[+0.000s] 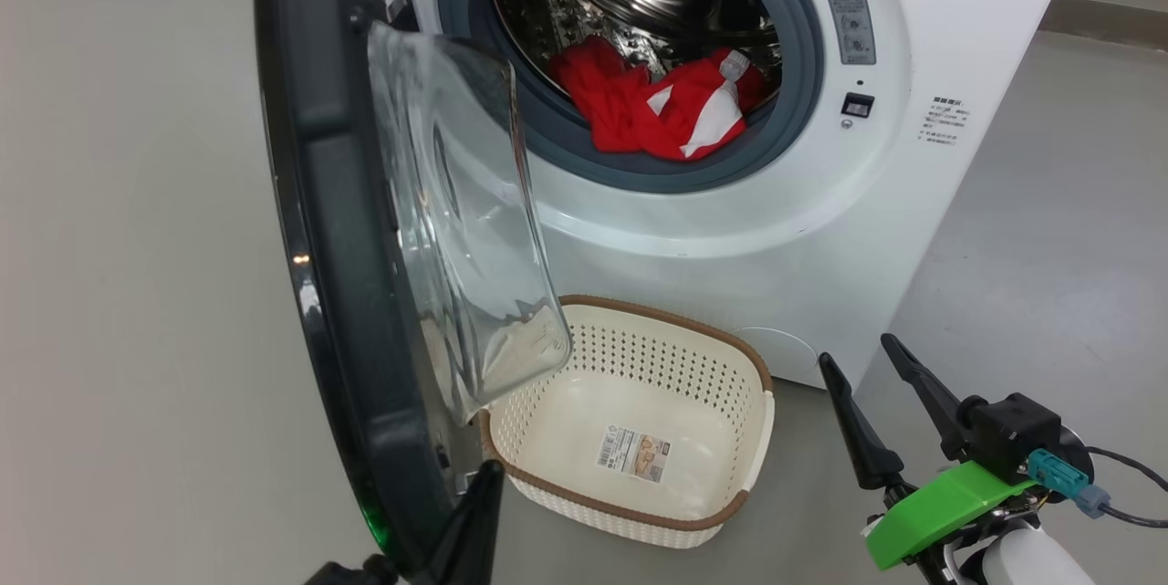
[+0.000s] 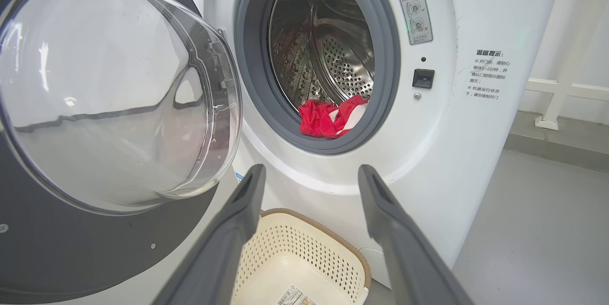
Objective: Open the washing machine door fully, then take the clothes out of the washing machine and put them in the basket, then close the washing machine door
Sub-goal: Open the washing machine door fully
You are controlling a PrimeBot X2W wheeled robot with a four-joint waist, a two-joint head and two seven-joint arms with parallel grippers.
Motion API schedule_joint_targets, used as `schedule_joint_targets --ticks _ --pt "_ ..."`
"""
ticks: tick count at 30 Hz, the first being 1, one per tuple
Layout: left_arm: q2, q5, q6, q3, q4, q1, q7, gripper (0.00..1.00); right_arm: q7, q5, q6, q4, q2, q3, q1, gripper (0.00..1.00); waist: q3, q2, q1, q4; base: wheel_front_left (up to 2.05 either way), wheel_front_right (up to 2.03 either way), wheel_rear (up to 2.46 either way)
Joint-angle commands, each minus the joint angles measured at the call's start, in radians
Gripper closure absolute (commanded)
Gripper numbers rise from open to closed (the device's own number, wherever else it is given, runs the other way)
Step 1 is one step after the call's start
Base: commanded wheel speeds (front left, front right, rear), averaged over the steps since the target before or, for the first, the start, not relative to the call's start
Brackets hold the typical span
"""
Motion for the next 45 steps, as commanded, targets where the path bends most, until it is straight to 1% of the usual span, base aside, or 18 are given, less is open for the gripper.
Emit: schedule_joint_targets --ticks 1,8,14,19,27,35,38,45 --pt "0.002 -0.007 0.007 0.041 -0.017 -0.044 -0.005 1.00 -0.009 -0.010 0.006 -0.029 -0.001 0.018 -0.014 0.00 0.000 0.0000 0.0000 0.001 0.00 0.00 0.00" --pt "0.002 -0.015 0.013 0.099 0.022 -0.047 -0.005 1.00 -0.009 -0.009 0.006 -0.032 0.002 0.014 -0.007 0.00 -0.007 0.0000 0.0000 0.009 0.00 0.00 0.00" --pt "0.003 0.000 0.011 0.133 0.017 -0.029 -0.005 1.00 -0.009 -0.007 0.006 -0.036 0.004 0.007 0.002 0.00 -0.008 0.0000 0.0000 0.031 0.00 0.00 0.00" --pt "0.007 0.006 0.021 0.178 0.002 -0.010 -0.005 1.00 -0.009 -0.010 0.006 -0.039 0.012 0.006 0.007 0.00 -0.010 0.0000 0.0000 0.049 0.00 0.00 0.00" --pt "0.047 0.018 0.030 0.267 -0.004 -0.009 -0.005 1.00 -0.009 -0.008 0.006 -0.041 0.012 0.014 0.005 0.00 -0.001 0.0000 0.0000 0.070 0.00 0.00 0.00" --pt "0.085 0.019 0.038 0.385 0.023 -0.035 -0.005 1.00 -0.009 -0.006 0.006 -0.039 0.007 0.022 -0.002 0.00 0.009 0.0000 0.0000 0.069 0.00 0.00 0.00" --pt "0.090 0.020 0.032 0.411 0.028 -0.039 -0.005 1.00 -0.009 -0.006 0.006 -0.039 0.006 0.022 -0.003 0.00 0.012 0.0000 0.0000 0.067 0.00 0.00 0.00" --pt "0.115 0.044 -0.005 0.492 0.073 -0.086 -0.005 1.00 -0.009 -0.009 0.006 -0.031 0.001 0.026 -0.009 0.00 0.031 0.0000 0.0000 0.065 0.00 0.00 0.00"
